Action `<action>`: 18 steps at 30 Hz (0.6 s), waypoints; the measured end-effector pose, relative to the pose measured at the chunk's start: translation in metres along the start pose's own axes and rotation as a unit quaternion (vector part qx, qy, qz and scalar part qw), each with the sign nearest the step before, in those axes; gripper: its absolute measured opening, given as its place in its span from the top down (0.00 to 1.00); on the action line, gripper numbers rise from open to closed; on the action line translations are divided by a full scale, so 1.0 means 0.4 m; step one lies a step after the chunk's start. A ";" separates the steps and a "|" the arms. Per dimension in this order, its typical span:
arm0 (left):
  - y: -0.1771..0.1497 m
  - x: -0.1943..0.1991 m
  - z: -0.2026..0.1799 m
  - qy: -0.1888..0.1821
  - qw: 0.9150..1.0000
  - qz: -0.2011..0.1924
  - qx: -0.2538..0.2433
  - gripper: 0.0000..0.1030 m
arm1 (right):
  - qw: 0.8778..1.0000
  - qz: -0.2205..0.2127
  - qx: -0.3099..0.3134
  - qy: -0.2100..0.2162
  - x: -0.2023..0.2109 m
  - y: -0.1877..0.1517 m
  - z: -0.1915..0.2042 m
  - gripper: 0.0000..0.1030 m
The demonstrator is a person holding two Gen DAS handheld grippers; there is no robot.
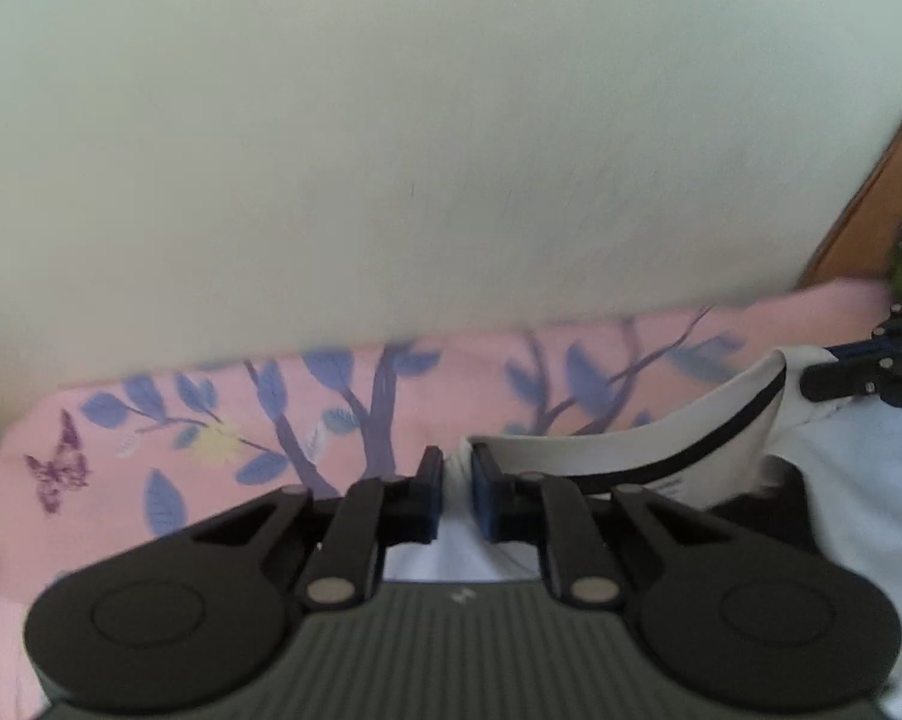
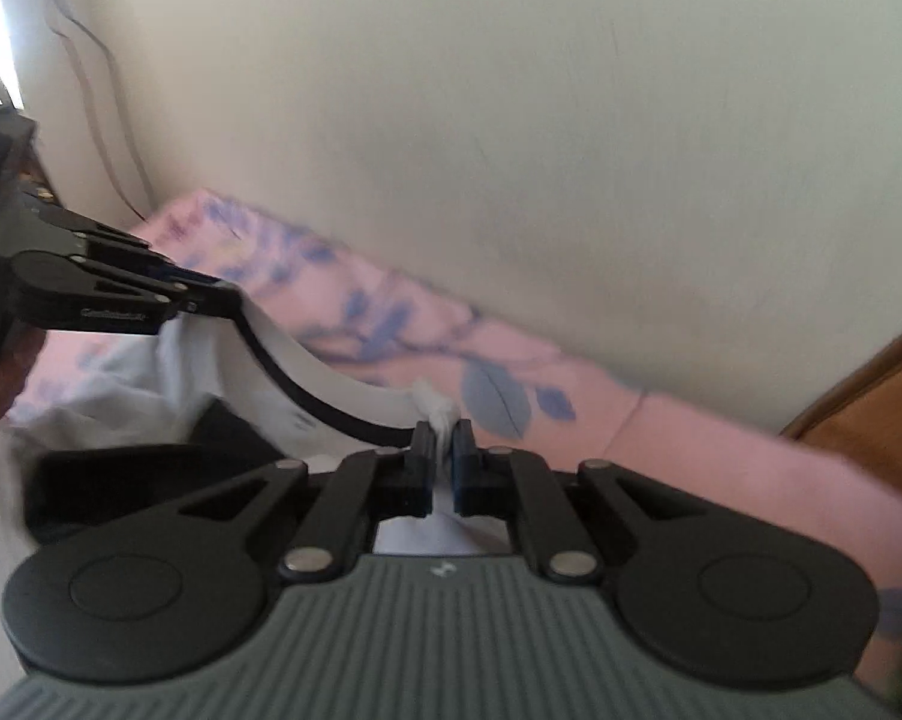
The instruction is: Fold small clothes
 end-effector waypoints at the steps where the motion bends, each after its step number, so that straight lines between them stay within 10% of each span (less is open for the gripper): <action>1: -0.005 0.049 -0.009 -0.007 1.000 -0.016 0.001 0.90 | 1.000 -0.013 0.007 0.001 0.049 0.008 0.022 0.92; 9: -0.226 0.440 -0.099 -0.057 0.992 -0.115 -0.007 0.90 | 0.994 -0.071 0.080 0.013 0.461 -0.127 0.281 0.92; 18: -0.615 0.442 -0.158 -0.056 0.998 -0.027 0.020 0.80 | 0.999 -0.022 0.043 0.007 0.511 -0.489 0.431 0.87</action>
Point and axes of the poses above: each gripper's, at about its wrist camera, not at the fingertips, and x roughly against the way its jaws point, z to its left, y to its top, the point moved 6 cm from there along -x, roughly the way its jaws point, and after that the axes turned 2 degrees about x, right-handed, at the moved point
